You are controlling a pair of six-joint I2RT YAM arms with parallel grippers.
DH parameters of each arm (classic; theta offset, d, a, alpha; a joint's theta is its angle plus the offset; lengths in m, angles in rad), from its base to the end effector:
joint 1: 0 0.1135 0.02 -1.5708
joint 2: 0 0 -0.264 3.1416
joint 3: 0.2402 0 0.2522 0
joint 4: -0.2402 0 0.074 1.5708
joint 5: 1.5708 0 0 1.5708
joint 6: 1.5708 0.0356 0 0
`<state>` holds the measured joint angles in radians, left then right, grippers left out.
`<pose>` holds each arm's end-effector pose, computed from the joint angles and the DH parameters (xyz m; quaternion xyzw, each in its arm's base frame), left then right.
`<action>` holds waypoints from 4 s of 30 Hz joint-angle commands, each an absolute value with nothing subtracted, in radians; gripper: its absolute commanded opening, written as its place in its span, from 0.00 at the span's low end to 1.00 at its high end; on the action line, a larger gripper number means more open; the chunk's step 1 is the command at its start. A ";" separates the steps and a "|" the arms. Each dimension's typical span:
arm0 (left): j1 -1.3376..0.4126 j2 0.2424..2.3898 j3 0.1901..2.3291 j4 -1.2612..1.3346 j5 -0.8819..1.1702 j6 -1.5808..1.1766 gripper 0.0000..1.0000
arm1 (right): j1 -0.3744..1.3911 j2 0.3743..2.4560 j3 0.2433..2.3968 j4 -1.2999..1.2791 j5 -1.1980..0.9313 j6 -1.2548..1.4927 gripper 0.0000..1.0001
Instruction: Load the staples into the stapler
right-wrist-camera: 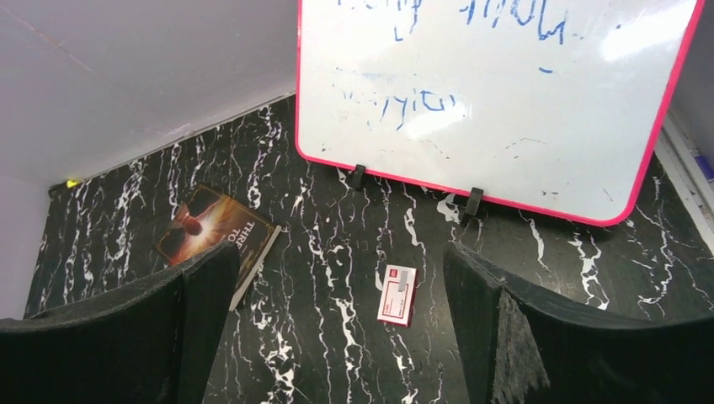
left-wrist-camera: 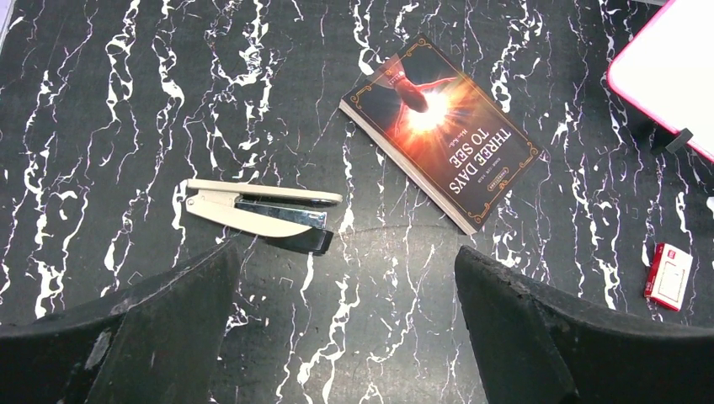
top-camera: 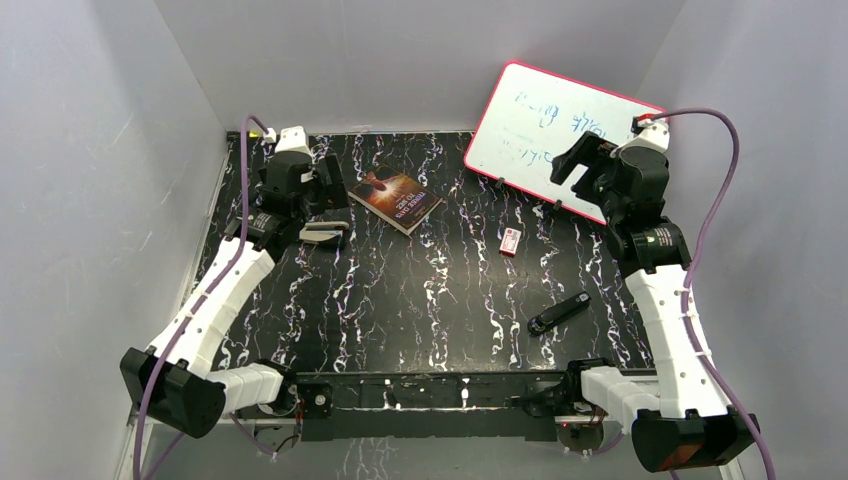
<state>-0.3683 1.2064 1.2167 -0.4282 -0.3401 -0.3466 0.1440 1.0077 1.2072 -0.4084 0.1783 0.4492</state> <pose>0.2548 -0.0856 0.3790 -0.0833 0.8273 -0.0550 0.5529 0.2126 0.0245 0.4215 0.1730 0.7564 0.1171 0.6199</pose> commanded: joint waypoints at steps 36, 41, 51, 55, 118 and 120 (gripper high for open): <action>-0.321 1.308 1.092 -0.448 -0.371 -0.465 0.98 | 0.245 1.245 0.989 -0.397 0.072 0.343 0.96; -0.241 1.279 1.076 -0.459 -0.329 -0.508 0.98 | 0.301 1.277 0.989 -0.261 -0.041 0.280 0.98; -0.111 1.204 1.029 -0.492 -0.318 -0.528 0.98 | 0.300 1.339 0.995 0.072 -0.202 0.307 0.98; -0.111 1.185 1.022 -0.445 -0.231 -0.447 0.98 | 0.300 1.360 1.081 -0.165 -0.027 0.386 0.97; -0.106 1.279 0.979 -0.383 -0.082 -0.451 0.98 | 0.302 0.757 0.717 -0.583 0.498 0.674 0.00; -0.106 1.277 0.980 -0.365 -0.075 -0.451 0.98 | 0.301 0.735 0.725 -0.552 0.438 0.617 0.00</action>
<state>-0.1104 1.2854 0.9882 -0.3893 -0.1101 -0.4568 0.3023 0.7868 0.6483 -0.7071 0.4732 0.8257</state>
